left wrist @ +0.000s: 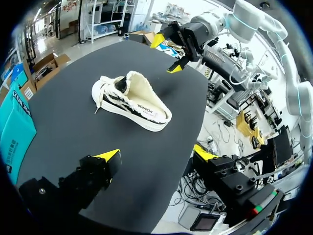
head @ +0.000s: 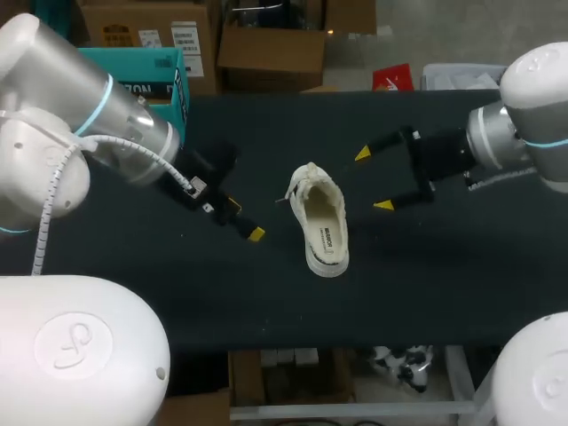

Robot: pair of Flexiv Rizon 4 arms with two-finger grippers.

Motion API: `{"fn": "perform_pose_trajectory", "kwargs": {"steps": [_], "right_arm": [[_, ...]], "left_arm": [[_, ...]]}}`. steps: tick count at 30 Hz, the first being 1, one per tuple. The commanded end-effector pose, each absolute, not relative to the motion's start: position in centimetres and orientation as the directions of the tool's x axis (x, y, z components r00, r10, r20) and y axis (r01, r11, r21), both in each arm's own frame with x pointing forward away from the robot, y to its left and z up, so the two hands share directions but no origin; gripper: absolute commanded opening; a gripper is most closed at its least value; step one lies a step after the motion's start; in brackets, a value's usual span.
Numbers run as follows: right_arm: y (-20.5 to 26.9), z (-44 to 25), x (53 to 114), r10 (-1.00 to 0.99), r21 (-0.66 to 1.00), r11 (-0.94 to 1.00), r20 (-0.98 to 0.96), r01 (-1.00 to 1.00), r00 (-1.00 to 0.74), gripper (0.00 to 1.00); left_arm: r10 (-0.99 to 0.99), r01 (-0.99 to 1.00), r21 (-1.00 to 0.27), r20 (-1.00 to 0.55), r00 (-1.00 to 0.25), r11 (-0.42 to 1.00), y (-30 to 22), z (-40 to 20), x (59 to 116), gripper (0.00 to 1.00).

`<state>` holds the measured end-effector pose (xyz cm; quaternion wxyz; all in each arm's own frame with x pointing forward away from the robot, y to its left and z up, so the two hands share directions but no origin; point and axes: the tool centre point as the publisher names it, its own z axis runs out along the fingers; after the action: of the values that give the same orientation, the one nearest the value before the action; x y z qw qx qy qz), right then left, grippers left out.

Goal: Open the shoe tongue, take the insole out of the shoe, put the insole back into the shoe, and pack the shoe into the shoebox

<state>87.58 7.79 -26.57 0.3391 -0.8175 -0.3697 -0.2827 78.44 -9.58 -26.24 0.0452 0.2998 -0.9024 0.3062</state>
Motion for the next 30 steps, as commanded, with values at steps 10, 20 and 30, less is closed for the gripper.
{"fn": "perform_pose_trajectory", "kwargs": {"steps": [10, 20, 30], "right_arm": [[5.6, -24.4, 90.8, 0.632, -0.251, -0.037, 0.744, 0.967, 0.217, 1.0], [4.8, -23.8, 90.3, 0.72, -0.162, 0.003, 0.685, 0.987, 0.111, 1.0], [3.0, -22.7, 88.1, 0.823, 0.087, 0.256, 0.504, 0.963, -0.264, 1.0]], "left_arm": [[-0.806, -0.822, -0.4, 0.269, -0.527, 0.404, -11.7, -27.6, 78.7, 1.0], [-0.864, -0.877, -0.349, 0.264, -0.43, 0.33, -12.7, -28.6, 79.2, 1.0], [-0.959, -0.962, -0.254, 0.232, -0.162, 0.101, -15.3, -31.3, 80.7, 1.0]]}}
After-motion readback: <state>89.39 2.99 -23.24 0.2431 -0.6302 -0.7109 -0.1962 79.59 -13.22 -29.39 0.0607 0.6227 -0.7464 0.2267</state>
